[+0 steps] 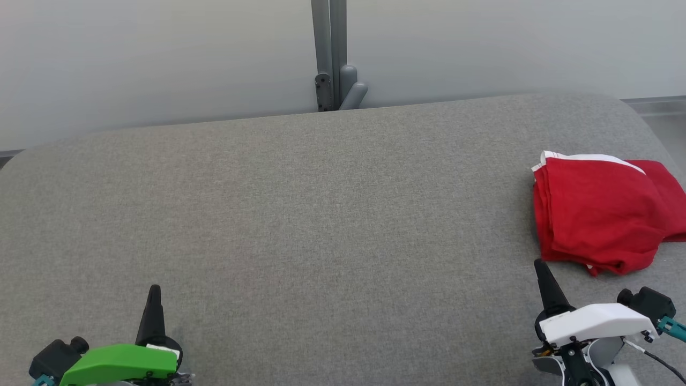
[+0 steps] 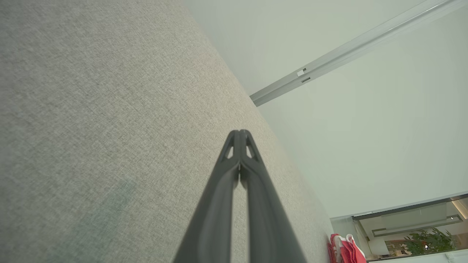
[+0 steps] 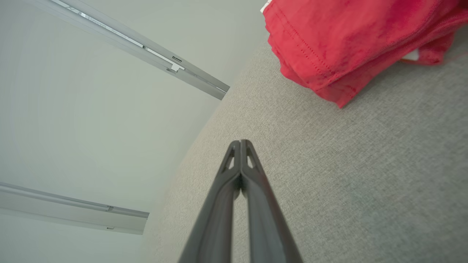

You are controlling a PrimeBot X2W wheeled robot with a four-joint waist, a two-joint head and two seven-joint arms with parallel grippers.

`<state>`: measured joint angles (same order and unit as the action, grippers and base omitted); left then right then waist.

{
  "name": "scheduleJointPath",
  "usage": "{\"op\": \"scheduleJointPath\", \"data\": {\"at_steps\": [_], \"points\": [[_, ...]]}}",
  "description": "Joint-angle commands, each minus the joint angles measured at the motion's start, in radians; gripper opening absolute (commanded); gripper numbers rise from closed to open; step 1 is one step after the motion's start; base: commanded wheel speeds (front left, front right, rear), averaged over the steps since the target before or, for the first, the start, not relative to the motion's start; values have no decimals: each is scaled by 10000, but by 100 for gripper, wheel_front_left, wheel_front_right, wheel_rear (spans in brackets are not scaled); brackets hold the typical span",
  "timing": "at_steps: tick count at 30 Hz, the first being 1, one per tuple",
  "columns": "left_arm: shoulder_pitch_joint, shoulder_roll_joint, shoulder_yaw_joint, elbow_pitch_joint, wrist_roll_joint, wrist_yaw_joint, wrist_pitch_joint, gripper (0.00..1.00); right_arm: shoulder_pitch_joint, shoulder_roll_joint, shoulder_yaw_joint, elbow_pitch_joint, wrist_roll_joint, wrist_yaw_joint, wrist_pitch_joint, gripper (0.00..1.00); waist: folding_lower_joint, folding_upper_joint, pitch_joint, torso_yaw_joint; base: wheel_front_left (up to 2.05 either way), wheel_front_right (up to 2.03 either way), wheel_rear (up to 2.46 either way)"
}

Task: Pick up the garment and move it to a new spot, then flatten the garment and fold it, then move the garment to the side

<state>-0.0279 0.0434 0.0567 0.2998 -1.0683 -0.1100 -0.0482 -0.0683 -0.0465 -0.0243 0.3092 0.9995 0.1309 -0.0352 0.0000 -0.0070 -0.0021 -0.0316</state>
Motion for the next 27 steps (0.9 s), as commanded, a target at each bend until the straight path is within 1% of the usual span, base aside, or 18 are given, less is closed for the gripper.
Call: {"op": "scheduleJointPath", "data": {"at_steps": [1, 27], "points": [[-252, 61, 42, -130, -328, -60, 72, 0, -240, -57, -88, -172, 367, 2, 94, 0, 0, 32, 1, 8, 0, 0, 0], [-437, 78, 256, -440, -2690, -136, 731, 0, -274, -69, -495, -463, 3013, 2, 801, 0, 0, 47, 17, 127, 0, 0, 0]]}}
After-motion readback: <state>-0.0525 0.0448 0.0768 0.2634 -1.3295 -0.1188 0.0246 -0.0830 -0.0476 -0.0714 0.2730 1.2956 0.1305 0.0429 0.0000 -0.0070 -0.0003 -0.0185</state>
